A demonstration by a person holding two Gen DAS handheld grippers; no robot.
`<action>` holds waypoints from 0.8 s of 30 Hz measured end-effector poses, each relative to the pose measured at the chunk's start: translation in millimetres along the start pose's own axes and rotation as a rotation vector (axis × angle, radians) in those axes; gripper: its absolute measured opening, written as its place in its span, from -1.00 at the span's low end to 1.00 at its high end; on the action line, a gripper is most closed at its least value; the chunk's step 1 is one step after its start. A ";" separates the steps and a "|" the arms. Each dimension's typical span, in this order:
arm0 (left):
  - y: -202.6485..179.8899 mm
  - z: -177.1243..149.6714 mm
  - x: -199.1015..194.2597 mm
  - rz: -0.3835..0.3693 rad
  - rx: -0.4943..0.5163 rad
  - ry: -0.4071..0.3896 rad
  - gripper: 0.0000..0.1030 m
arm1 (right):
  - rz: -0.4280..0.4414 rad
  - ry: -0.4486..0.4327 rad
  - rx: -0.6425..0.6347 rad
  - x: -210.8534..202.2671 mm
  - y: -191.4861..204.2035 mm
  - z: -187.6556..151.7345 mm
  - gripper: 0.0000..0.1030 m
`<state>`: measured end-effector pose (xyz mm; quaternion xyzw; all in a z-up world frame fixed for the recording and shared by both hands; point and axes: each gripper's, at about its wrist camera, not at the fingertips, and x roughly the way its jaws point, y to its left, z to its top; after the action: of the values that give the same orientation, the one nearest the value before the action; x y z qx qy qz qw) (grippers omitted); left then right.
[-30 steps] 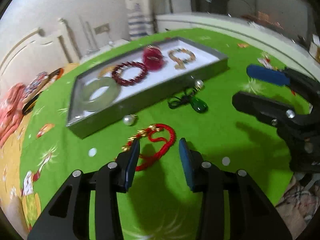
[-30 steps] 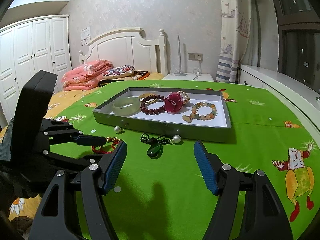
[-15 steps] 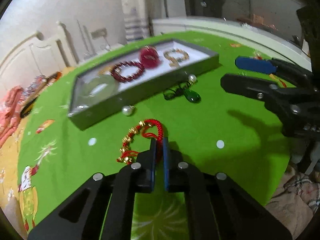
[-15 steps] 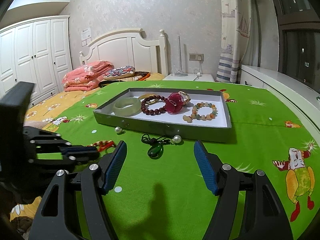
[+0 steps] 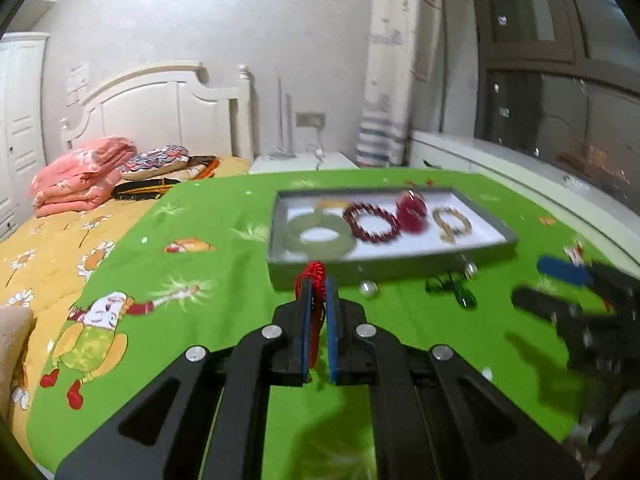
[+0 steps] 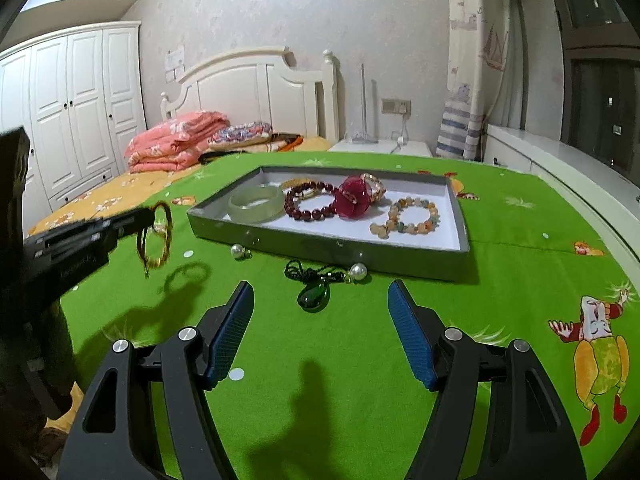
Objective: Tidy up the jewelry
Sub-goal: 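Grasp the green jade pendant by its black cord with the right gripper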
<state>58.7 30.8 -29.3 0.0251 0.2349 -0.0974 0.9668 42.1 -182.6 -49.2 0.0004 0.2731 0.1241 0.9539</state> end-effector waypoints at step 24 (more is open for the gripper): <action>5.2 -4.9 18.3 -0.078 -0.009 0.055 -0.87 | 0.038 0.276 -0.266 83.4 36.2 40.9 -0.39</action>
<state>73.4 33.1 -42.0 0.0144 0.2627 -0.1334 0.9555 123.2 -125.0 -55.4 -0.1374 0.3824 0.1760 0.8966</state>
